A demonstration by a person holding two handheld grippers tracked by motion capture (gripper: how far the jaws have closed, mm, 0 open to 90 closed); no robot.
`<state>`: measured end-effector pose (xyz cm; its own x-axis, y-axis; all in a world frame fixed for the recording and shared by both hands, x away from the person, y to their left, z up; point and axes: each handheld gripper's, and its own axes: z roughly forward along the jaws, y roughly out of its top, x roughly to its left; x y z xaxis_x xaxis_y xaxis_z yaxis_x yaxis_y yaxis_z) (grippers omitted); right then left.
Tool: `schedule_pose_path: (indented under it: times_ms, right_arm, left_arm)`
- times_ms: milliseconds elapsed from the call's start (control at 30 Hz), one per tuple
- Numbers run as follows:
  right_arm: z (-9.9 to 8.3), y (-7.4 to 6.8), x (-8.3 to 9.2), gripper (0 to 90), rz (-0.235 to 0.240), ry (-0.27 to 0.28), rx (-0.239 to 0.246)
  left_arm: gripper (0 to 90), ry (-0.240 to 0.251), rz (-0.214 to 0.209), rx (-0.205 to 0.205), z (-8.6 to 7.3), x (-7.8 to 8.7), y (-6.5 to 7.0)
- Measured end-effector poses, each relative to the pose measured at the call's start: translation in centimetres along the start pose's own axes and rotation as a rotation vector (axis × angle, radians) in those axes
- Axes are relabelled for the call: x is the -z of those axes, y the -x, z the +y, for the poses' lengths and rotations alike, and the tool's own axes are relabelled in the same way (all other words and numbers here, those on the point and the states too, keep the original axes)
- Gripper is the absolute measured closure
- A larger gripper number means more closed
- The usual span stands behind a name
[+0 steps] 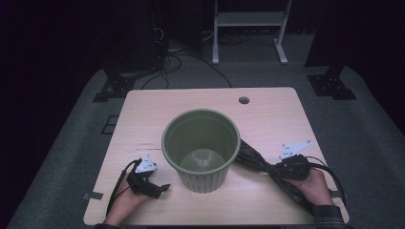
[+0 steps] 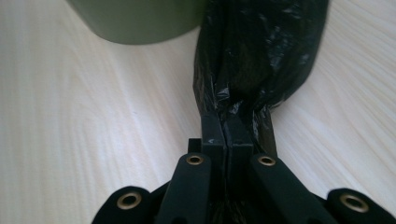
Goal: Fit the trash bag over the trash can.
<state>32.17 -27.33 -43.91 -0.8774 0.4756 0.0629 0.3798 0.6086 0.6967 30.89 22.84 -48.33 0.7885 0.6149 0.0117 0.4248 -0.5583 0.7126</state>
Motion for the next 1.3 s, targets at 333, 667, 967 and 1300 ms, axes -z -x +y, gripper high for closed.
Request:
schedule_pose_path:
  times_ms: [333, 667, 967, 1300]
  right_arm:
    - [2.3, -1.4, 0.4, 89.0, 0.102, 0.047, 0.085]
    - [5.2, -2.5, 1.6, 89.0, 0.16, 0.109, 0.16]
    - [7.6, -3.4, 3.3, 89.0, 0.179, 0.16, 0.233]
    - [10.5, -4.3, 5.5, 89.0, 0.225, 0.254, 0.312]
  left_arm:
    - [0.0, 0.0, 0.0, 0.0, 0.0, 0.0, 0.0]
    - [0.0, 0.0, 0.0, 0.0, 0.0, 0.0, 0.0]
    - [0.0, -0.002, 0.0, -0.002, 0.0, 0.0, 0.0]
    - [0.0, -0.001, 0.0, -0.001, 0.0, 0.0, 0.0]
